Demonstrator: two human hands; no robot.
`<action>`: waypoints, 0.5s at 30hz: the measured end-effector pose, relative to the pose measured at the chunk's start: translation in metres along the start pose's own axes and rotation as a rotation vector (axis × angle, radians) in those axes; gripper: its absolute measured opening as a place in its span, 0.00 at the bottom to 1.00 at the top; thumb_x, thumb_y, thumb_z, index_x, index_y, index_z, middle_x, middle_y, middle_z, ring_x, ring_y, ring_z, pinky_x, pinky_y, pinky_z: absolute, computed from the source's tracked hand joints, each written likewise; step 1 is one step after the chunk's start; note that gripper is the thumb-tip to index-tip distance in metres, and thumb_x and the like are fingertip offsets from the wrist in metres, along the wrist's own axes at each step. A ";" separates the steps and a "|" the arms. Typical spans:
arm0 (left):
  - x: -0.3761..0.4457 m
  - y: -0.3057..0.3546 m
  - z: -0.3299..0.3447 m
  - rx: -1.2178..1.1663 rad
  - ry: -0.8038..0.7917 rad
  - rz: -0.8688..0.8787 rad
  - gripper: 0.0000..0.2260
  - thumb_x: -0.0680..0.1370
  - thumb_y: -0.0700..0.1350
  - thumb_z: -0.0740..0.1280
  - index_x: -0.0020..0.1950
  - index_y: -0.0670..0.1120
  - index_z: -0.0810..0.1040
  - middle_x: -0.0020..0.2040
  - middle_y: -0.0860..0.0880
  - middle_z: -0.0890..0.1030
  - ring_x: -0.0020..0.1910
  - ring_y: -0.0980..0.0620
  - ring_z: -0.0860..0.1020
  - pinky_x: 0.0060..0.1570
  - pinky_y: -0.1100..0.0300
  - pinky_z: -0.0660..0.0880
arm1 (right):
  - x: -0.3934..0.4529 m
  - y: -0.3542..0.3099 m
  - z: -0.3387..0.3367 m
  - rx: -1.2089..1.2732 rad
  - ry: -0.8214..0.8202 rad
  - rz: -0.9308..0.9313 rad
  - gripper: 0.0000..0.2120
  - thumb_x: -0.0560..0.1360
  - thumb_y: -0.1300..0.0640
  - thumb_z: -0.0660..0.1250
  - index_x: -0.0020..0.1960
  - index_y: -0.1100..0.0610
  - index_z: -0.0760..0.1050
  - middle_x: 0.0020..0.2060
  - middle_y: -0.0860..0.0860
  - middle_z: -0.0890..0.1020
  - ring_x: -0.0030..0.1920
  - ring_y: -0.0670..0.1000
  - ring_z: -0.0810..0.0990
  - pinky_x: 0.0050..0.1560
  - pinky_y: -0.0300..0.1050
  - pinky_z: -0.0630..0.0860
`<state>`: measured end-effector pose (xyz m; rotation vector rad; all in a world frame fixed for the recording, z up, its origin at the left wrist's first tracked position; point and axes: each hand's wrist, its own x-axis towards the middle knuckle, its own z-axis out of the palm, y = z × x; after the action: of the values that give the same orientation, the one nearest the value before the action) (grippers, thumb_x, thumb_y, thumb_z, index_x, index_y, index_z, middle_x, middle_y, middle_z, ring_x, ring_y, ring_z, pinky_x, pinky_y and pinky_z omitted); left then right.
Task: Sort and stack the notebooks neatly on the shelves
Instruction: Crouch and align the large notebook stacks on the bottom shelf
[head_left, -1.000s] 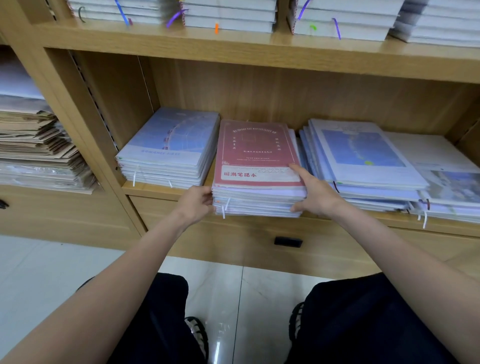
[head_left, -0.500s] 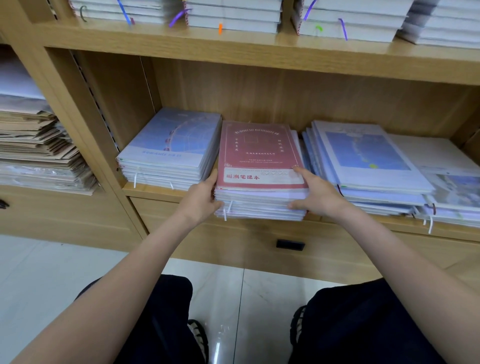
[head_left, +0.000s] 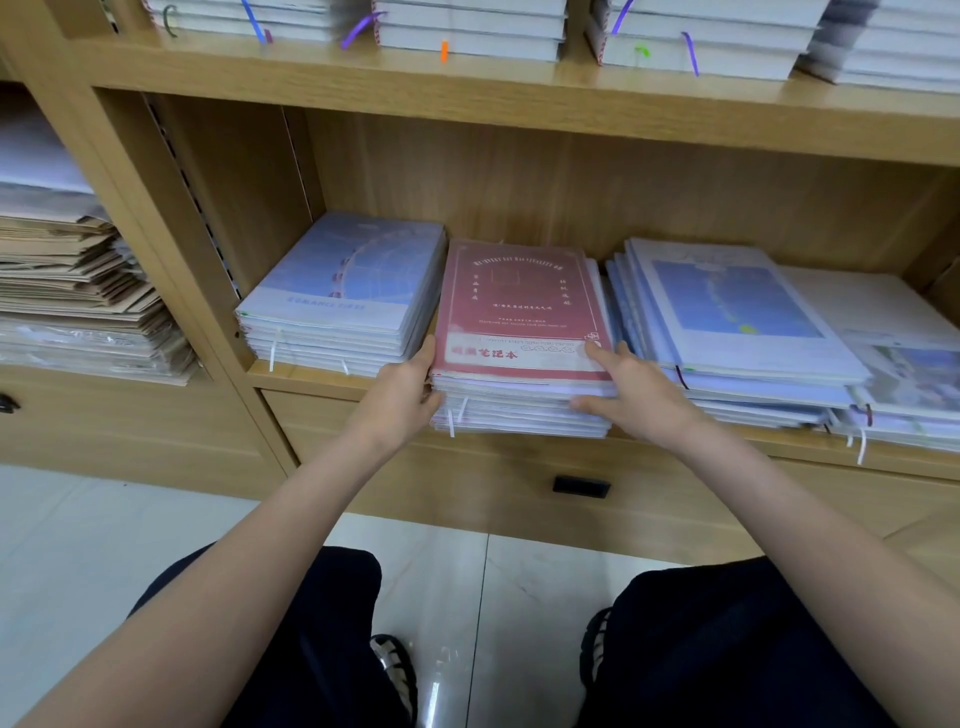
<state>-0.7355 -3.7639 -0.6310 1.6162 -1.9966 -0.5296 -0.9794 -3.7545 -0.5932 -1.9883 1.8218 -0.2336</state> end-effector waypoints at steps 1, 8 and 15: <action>-0.001 0.001 -0.001 0.016 0.003 0.004 0.29 0.77 0.38 0.64 0.76 0.42 0.56 0.51 0.42 0.81 0.49 0.44 0.79 0.53 0.55 0.74 | -0.001 0.000 -0.001 -0.015 -0.002 -0.005 0.37 0.75 0.47 0.66 0.77 0.51 0.49 0.76 0.59 0.49 0.76 0.58 0.51 0.71 0.53 0.57; 0.000 0.002 -0.001 -0.035 -0.014 -0.031 0.28 0.78 0.38 0.64 0.75 0.42 0.57 0.53 0.41 0.80 0.52 0.44 0.79 0.56 0.54 0.73 | -0.011 -0.003 -0.003 -0.122 0.115 -0.059 0.30 0.76 0.47 0.64 0.74 0.55 0.60 0.71 0.60 0.65 0.70 0.58 0.65 0.67 0.47 0.63; 0.003 -0.002 -0.006 -0.226 -0.087 -0.064 0.27 0.77 0.39 0.65 0.74 0.42 0.60 0.67 0.46 0.73 0.66 0.49 0.71 0.68 0.55 0.66 | -0.013 0.001 -0.004 0.081 0.163 -0.022 0.32 0.71 0.49 0.71 0.72 0.56 0.66 0.67 0.55 0.72 0.66 0.54 0.71 0.63 0.43 0.66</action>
<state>-0.7308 -3.7666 -0.6265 1.5449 -1.8739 -0.8311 -0.9835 -3.7426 -0.5876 -1.9843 1.8580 -0.4808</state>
